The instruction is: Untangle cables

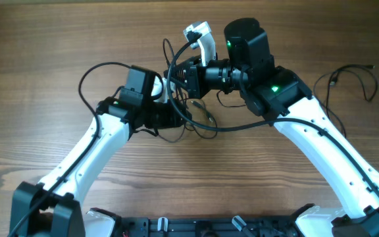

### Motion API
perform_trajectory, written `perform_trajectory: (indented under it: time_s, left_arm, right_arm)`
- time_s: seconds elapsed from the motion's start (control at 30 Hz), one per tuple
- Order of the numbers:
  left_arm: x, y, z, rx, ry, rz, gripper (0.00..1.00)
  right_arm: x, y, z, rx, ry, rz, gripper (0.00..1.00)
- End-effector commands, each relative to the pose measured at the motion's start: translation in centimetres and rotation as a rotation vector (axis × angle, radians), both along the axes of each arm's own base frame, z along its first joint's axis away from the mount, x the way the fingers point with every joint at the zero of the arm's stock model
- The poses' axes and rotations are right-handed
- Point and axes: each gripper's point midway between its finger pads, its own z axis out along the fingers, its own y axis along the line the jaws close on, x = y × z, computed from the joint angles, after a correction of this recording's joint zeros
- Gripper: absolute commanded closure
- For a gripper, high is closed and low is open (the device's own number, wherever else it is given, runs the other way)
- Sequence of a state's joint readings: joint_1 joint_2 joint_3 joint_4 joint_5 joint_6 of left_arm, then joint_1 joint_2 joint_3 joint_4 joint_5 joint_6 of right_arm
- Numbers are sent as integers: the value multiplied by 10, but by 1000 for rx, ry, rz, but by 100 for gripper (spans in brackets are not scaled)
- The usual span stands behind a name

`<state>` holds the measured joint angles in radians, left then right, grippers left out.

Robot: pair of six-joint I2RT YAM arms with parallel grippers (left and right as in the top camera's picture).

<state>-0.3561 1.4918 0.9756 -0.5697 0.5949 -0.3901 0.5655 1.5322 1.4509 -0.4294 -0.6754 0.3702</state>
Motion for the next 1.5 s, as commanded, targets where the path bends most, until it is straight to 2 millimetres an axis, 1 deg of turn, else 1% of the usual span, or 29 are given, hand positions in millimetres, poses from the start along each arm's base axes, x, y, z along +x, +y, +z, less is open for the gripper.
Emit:
perform_trajectory:
  time_s: [0.0,0.1,0.17,0.23,0.27,0.3,0.33,0.43,0.5,0.57,0.6,0.63,0.7,0.73,0.77,0.87,0.9,1.03,1.1,1.17,1.27,1.33,1.37,1.47]
  left_arm:
    - [2,9,-16,78,30,37,96]
    - [5,35,-28,198,43,105,96]
    - [4,67,-39,300,83,179,96]
    - [2,92,-44,362,118,230,96]
    - [1,108,-46,383,135,246,96]
    - [1,121,-47,390,151,271,96]
    - [2,135,-48,396,169,308,96]
    - [3,179,-50,390,221,443,96]
    - [1,215,-50,374,261,564,96]
    - [-1,239,-48,328,289,657,96]
    - [-2,250,-47,291,300,702,96]
    - [-2,262,-44,229,310,758,96]
    - [-4,279,-39,136,316,836,96]
    - [-6,288,-36,91,318,875,96]
    - [-7,294,-34,59,319,902,96]
    - [-10,303,-27,-29,322,952,96]
    - [-12,305,-27,-33,328,961,96]
    - [-12,303,-27,-33,333,956,96]
    - [-12,303,-27,-32,331,956,96]
    - [-12,304,-28,-31,330,960,96]
    - [-18,314,-32,0,355,1008,96]
    - [-24,323,-34,13,378,1061,96]
    - [-25,328,-34,8,381,1079,96]
    - [-32,341,-34,-9,393,1146,96]
  right_arm:
    - [3,-5,11,-7,-36,-39,96]
    - [25,-31,-11,-118,-5,-194,96]
    - [43,-67,-35,-236,42,-341,96]
    - [55,-106,-54,-343,90,-475,96]
    - [61,-140,-67,-412,146,-595,96]
    - [65,-168,-76,-458,197,-696,96]
    - [66,-199,-85,-506,250,-801,96]
    - [63,-276,-99,-579,366,-1003,96]
    - [59,-321,-103,-583,438,-1108,96]
    - [51,-362,-107,-579,500,-1204,96]
    - [46,-378,-108,-577,527,-1244,96]
    - [39,-399,-110,-569,564,-1295,96]
    - [33,-415,-111,-530,607,-1326,96]
    - [30,-420,-112,-508,622,-1324,96]
    - [30,-421,-112,-492,626,-1309,96]
    - [32,-411,-110,-460,611,-1225,96]
    - [33,-408,-110,-458,612,-1216,96]
    - [37,-393,-110,-471,589,-1159,96]
    - [37,-392,-110,-480,583,-1159,96]
    - [35,-403,-111,-528,578,-1206,96]
    - [11,-448,-114,-681,628,-1468,96]
    - [-2,-469,-115,-744,642,-1565,96]
    - [-6,-477,-116,-758,648,-1593,96]
    - [-15,-490,-120,-724,690,-1660,96]
